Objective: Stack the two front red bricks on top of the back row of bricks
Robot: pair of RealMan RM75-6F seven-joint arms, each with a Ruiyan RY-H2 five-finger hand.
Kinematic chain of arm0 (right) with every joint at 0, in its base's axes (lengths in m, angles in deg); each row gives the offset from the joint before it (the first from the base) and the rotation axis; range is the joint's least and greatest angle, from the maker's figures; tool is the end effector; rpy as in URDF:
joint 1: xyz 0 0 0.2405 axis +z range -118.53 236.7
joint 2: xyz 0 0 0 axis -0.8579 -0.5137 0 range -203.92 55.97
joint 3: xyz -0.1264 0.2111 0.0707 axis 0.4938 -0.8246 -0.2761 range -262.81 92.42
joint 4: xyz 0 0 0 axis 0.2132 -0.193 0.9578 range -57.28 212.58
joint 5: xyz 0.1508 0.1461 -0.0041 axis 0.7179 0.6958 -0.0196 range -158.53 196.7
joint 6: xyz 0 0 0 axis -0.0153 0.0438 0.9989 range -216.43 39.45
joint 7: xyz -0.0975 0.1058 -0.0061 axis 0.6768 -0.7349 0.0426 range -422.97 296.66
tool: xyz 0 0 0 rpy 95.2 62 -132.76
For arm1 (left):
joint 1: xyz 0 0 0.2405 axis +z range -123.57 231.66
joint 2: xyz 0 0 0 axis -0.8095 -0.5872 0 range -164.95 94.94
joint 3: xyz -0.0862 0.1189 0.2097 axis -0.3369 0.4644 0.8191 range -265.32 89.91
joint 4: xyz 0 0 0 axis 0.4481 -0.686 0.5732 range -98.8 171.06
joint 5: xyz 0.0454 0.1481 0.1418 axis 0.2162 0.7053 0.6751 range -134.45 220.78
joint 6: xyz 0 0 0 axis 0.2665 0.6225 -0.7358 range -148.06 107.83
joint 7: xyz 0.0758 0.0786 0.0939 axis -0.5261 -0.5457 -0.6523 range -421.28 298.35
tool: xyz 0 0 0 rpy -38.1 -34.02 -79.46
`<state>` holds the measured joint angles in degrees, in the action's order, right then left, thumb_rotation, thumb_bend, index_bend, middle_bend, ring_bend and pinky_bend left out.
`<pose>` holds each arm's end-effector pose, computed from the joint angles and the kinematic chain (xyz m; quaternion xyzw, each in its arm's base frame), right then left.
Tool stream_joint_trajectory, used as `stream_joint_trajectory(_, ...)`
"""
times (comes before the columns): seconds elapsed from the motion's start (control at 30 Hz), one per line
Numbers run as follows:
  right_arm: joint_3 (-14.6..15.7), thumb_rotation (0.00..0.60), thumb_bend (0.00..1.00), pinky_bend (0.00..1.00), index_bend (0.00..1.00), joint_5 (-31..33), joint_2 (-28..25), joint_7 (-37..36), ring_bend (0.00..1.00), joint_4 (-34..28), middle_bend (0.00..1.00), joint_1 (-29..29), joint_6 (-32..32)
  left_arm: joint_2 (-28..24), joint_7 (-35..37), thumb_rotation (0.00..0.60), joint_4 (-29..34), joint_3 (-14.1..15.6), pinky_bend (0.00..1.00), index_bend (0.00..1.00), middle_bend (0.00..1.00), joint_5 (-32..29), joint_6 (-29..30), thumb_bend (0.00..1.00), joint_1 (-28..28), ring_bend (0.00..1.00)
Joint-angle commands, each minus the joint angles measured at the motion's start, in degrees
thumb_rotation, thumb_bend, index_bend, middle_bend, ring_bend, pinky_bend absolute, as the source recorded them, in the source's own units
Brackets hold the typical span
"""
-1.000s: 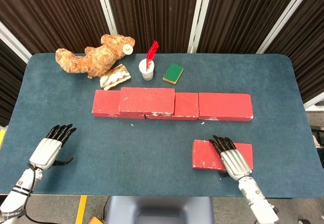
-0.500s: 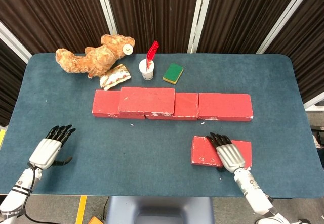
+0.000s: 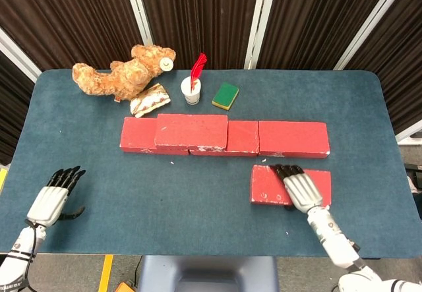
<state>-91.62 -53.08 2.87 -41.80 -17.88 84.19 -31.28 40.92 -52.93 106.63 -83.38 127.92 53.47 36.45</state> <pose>-0.2282 -0.2692 0.0326 0.7375 -0.4026 0.3042 0.4489 -0.3449 0.2349 0.0914 -0.6843 -0.3998 -0.3331 0.5109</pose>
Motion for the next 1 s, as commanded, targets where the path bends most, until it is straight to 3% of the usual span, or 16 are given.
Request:
stream_joint_trajectory(0.03, -3.5, 0.600, 0.20, 0.67, 0.76, -0.8, -6.0, -2.4, 0.54, -2.9, 0.59, 4.3, -4.1, 0.6, -1.6, 0.600, -0.8, -0.3, 0.03, 0.00, 0.00, -1.2, 1.2, 0.26, 1.8, 0.00)
stream_joint_trajectory(0.2, -8.9, 0.600, 0.20, 0.66, 0.76, -0.6, -8.7, -5.5, 0.54, -0.5, 0.59, 10.2, -7.3, 1.2, -7.1, 0.600, -0.2, -1.7, 0.03, 0.00, 0.00, -2.0, 2.2, 0.26, 2.4, 0.00)
stream_joint_trajectory(0.4, -12.8, 0.600, 0.20, 0.63, 0.76, 8.8, -6.7, -7.1, 0.54, 9.7, 0.59, 18.9, -16.9, 1.4, -9.0, 0.600, -0.4, -4.4, 0.03, 0.00, 0.00, -4.3, 2.7, 0.27, 2.7, 0.00)
stream_joint_trajectory(0.47, -12.8, 0.600, 0.20, 0.63, 0.76, 10.5, -5.0, -7.8, 0.54, 13.9, 0.59, 21.0, -19.1, 1.7, -9.4, 0.600, -0.8, -5.4, 0.03, 0.00, 0.00, -5.0, 2.8, 0.28, 2.7, 0.00)
stream_joint_trajectory(0.57, -12.8, 0.600, 0.20, 0.63, 0.76, 10.7, -4.7, -8.0, 0.54, 14.6, 0.59, 21.4, -19.4, 1.8, -9.5, 0.600, -0.8, -5.5, 0.03, 0.00, 0.00, -5.0, 2.8, 0.28, 2.7, 0.00)
stream_joint_trajectory(0.63, -12.2, 0.600, 0.20, 0.63, 0.76, 11.8, -2.8, -10.4, 0.54, 19.3, 0.59, 22.6, -22.2, 2.1, -9.7, 0.600, -1.5, -6.1, 0.03, 0.00, 0.00, -5.3, 2.4, 0.28, 2.4, 0.00)
stream_joint_trajectory(0.8, -10.6, 0.600, 0.20, 0.45, 0.75, 9.0, 1.2, -16.1, 0.54, 27.3, 0.59, 23.6, -24.4, 2.4, -9.6, 0.600, -2.6, -6.5, 0.03, 0.00, 0.00, -5.3, 1.9, 0.28, 2.4, 0.00)
stream_joint_trajectory(1.0, -9.2, 0.600, 0.20, 0.42, 0.74, 5.8, 4.1, -21.7, 0.54, 31.8, 0.59, 24.3, -25.5, 2.4, -8.7, 0.600, -3.2, -6.7, 0.03, 0.00, 0.00, -5.2, 1.0, 0.28, 2.4, 0.00)
